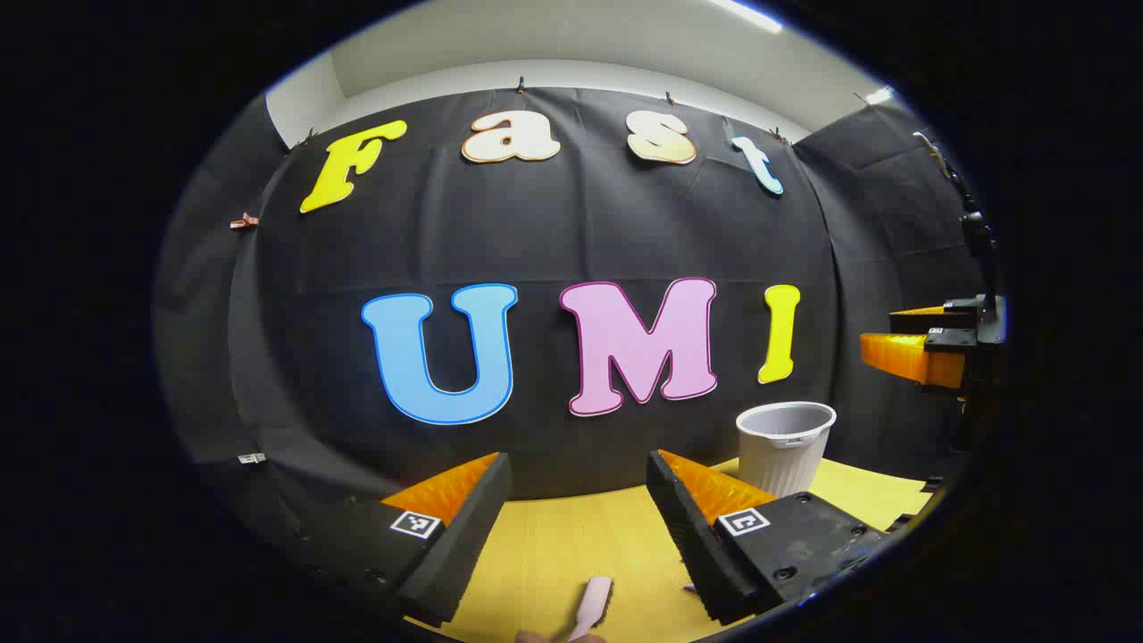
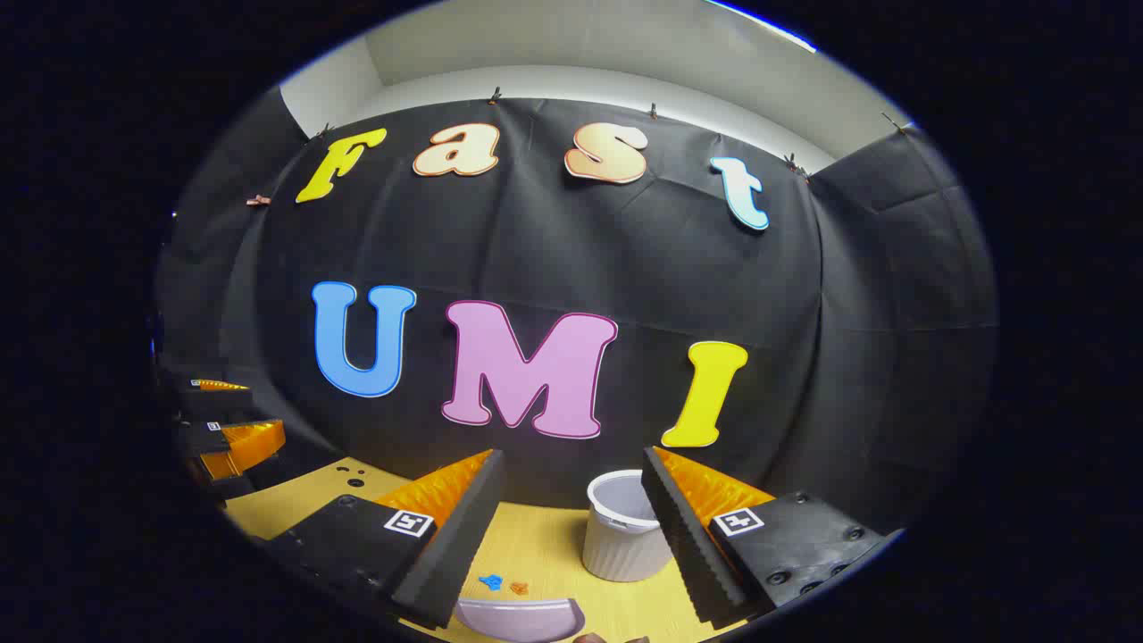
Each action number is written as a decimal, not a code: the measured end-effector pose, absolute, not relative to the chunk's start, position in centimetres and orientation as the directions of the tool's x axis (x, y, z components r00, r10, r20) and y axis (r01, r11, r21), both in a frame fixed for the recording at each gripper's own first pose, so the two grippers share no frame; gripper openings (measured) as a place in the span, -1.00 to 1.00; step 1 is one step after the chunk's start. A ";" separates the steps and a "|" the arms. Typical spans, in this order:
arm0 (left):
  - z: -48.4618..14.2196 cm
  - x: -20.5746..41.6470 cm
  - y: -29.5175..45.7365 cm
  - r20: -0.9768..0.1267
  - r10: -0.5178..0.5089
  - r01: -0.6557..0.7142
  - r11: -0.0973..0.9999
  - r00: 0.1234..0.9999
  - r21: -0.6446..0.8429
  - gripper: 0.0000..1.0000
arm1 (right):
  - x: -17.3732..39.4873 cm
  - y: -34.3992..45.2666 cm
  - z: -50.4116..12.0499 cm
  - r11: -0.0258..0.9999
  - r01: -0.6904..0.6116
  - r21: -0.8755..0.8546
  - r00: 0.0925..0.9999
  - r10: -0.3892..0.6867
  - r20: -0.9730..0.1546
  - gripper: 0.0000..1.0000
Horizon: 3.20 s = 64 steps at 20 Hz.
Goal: Pick up the small broom and dustpan from the desktop, sweep the trash into the dustpan with the broom, and then empty the trash into the garbage bin.
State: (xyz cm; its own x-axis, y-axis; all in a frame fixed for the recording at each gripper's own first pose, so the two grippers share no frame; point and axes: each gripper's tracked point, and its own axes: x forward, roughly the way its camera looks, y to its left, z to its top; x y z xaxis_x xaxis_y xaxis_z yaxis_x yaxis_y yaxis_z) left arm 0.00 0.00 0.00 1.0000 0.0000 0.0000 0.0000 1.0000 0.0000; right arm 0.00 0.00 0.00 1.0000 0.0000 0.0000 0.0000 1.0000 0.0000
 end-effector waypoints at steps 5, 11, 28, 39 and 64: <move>-0.1 -0.4 -0.1 -0.011 0.005 -0.005 1.000 1.000 0.000 0.94 | -0.1 0.2 -0.4 1.000 -0.007 0.022 1.000 0.007 -0.019 0.94; -0.5 -0.6 -0.6 -0.019 0.004 -0.003 1.000 1.000 0.009 0.94 | -0.1 0.1 -0.9 0.999 -0.002 0.032 0.999 0.004 -0.034 0.94; -6.2 -0.1 -0.5 -0.148 0.024 -0.018 0.999 0.989 0.037 0.94 | -5.7 2.2 -18.1 0.989 -0.142 0.036 0.809 0.137 -0.572 0.92; -11.7 -1.4 0.8 -0.272 0.060 -0.045 0.997 0.960 0.062 0.94 | -11.5 5.1 -37.6 0.970 -0.202 0.137 0.391 0.208 -0.897 0.93; -18.2 -1.0 3.3 -0.383 0.113 -0.119 0.993 0.917 0.008 0.95 | -8.5 7.2 -46.4 0.978 -0.163 0.133 0.152 0.158 -0.976 0.48</move>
